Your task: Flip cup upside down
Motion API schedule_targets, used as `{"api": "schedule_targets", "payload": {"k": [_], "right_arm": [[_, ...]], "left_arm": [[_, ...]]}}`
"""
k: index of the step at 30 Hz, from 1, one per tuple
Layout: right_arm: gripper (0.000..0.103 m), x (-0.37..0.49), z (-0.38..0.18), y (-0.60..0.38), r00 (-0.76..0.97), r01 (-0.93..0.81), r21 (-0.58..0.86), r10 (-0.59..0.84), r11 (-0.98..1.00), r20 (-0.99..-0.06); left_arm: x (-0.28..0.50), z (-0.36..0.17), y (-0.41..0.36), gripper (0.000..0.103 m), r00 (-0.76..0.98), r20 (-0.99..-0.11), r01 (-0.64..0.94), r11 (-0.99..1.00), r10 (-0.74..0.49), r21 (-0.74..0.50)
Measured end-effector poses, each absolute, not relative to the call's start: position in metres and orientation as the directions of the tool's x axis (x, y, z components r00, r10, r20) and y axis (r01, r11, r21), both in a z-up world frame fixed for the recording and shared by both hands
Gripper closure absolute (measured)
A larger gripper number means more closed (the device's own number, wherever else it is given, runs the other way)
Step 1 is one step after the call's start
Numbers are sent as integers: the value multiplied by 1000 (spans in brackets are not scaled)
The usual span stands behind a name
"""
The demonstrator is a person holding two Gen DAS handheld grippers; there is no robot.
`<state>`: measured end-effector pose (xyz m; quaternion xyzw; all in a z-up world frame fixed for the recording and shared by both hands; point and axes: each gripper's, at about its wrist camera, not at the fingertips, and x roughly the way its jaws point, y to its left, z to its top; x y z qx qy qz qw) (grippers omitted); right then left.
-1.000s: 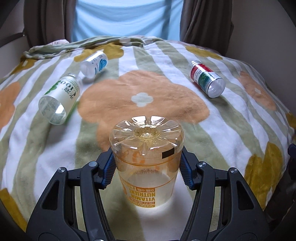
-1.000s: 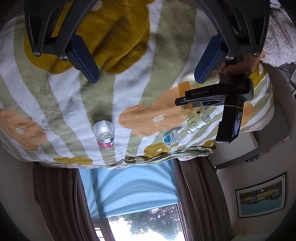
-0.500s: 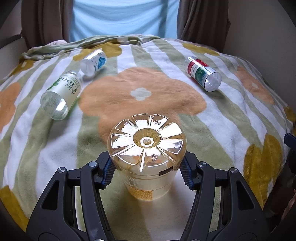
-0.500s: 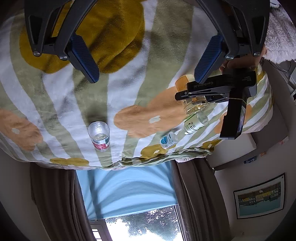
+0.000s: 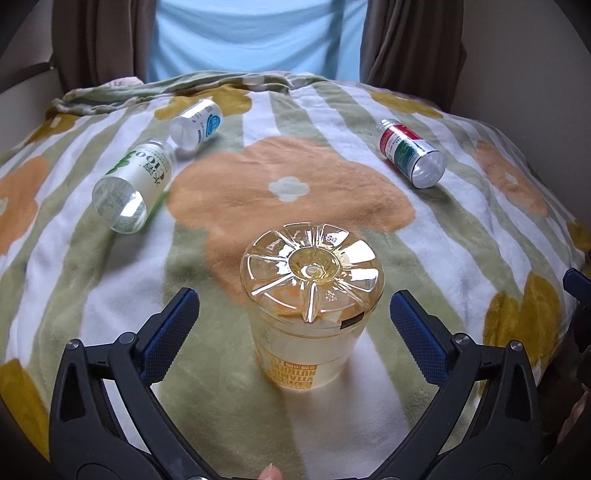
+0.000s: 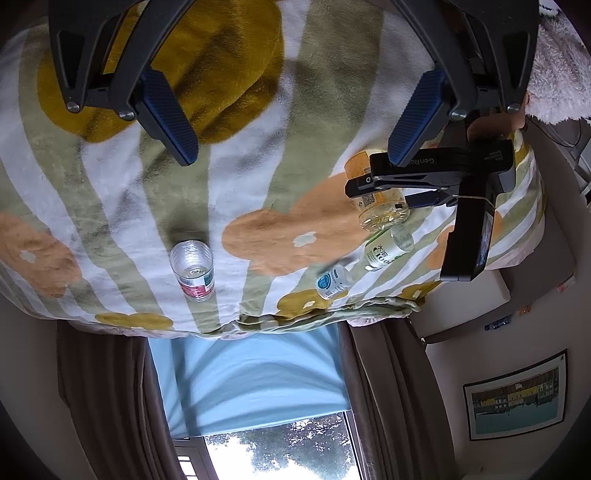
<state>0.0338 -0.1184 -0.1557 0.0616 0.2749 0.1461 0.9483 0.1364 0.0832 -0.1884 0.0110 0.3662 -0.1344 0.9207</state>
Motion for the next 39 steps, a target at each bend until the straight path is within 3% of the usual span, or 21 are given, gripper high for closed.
{"api": "schedule_targets", "payload": {"k": [8, 12, 17, 24, 39], "right_arm": [[0, 26, -123, -96, 845, -235, 149, 278, 960, -457], [0, 19, -87, -82, 893, -205, 95, 226, 974, -390], [0, 9, -40, -60, 945, -156, 23, 156, 988, -286], [0, -2, 0, -25, 978, -43, -37, 34, 998, -207], [0, -8, 2, -10, 978, 13, -47, -22, 999, -209]], "left_arm": [[96, -147, 110, 0, 720, -637, 272, 956, -276, -106], [68, -92, 146, 0, 789, -538, 263, 955, -296, -140], [36, -32, 178, 0, 876, -413, 234, 969, -248, -85], [5, 12, 213, 0, 934, -271, 221, 973, -231, -67], [-2, 4, 231, 0, 940, -269, 199, 977, -212, -73]]}}
